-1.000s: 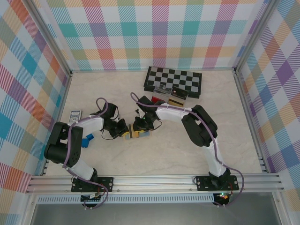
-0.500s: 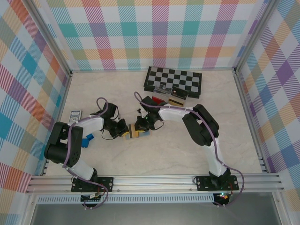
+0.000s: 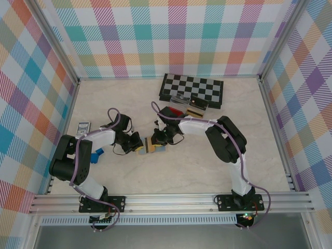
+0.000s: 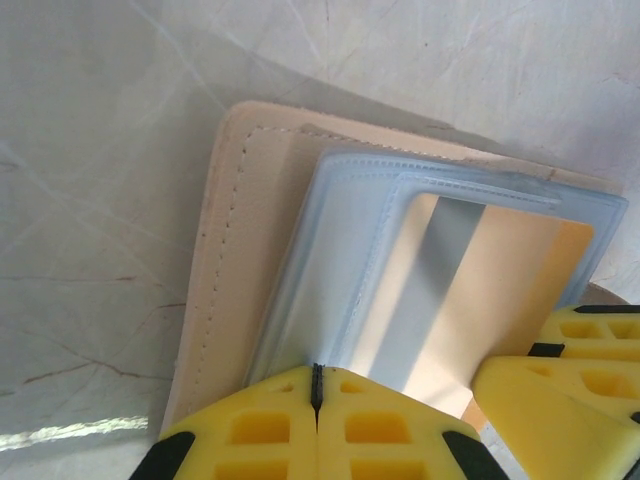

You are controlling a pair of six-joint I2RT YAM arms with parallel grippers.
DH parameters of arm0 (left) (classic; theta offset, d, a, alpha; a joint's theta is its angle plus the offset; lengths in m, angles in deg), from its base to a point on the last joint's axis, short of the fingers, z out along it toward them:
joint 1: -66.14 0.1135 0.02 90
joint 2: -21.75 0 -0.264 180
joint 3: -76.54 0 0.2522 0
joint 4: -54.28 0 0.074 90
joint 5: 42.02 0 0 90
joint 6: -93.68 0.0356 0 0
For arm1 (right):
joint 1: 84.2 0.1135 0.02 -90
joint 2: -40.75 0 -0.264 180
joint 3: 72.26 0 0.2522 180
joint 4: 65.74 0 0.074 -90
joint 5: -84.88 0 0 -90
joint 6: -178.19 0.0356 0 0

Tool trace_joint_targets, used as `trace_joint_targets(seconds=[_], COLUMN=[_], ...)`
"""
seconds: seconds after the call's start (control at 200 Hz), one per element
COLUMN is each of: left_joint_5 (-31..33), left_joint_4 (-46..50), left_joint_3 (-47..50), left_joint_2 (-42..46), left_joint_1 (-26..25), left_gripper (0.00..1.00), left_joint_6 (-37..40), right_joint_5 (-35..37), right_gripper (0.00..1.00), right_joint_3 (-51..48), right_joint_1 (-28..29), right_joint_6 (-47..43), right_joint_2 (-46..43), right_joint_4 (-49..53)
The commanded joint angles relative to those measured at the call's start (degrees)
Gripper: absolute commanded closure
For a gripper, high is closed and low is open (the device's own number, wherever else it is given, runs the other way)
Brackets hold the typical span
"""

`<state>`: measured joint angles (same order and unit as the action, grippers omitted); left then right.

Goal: Take the credit cards out of the card holder

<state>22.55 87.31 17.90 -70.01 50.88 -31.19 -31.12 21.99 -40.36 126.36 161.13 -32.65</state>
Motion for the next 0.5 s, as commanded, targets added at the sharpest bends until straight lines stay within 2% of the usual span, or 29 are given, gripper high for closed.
trace_joint_targets(seconds=[0.0, 0.17, 0.495], left_joint_5=[4.6, 4.2, -1.3], left_joint_4=[3.7, 3.7, 0.2], left_joint_3=[0.8, 0.4, -1.7], left_joint_2=[-1.7, -1.5, 4.6], left_joint_1=[0.0, 0.0, 0.0], left_gripper=[1.00, 1.00, 1.00], left_joint_6=[1.1, 0.9, 0.3], right_joint_5=[0.0, -0.5, -2.2], right_gripper=[0.87, 0.86, 0.87], right_joint_3=[-1.3, -1.6, -0.4], right_joint_1=[-0.6, -0.7, -0.7], right_joint_6=[0.1, 0.1, 0.3], right_joint_2=[-1.3, -1.2, 0.6], right_joint_4=[0.9, 0.6, 0.6])
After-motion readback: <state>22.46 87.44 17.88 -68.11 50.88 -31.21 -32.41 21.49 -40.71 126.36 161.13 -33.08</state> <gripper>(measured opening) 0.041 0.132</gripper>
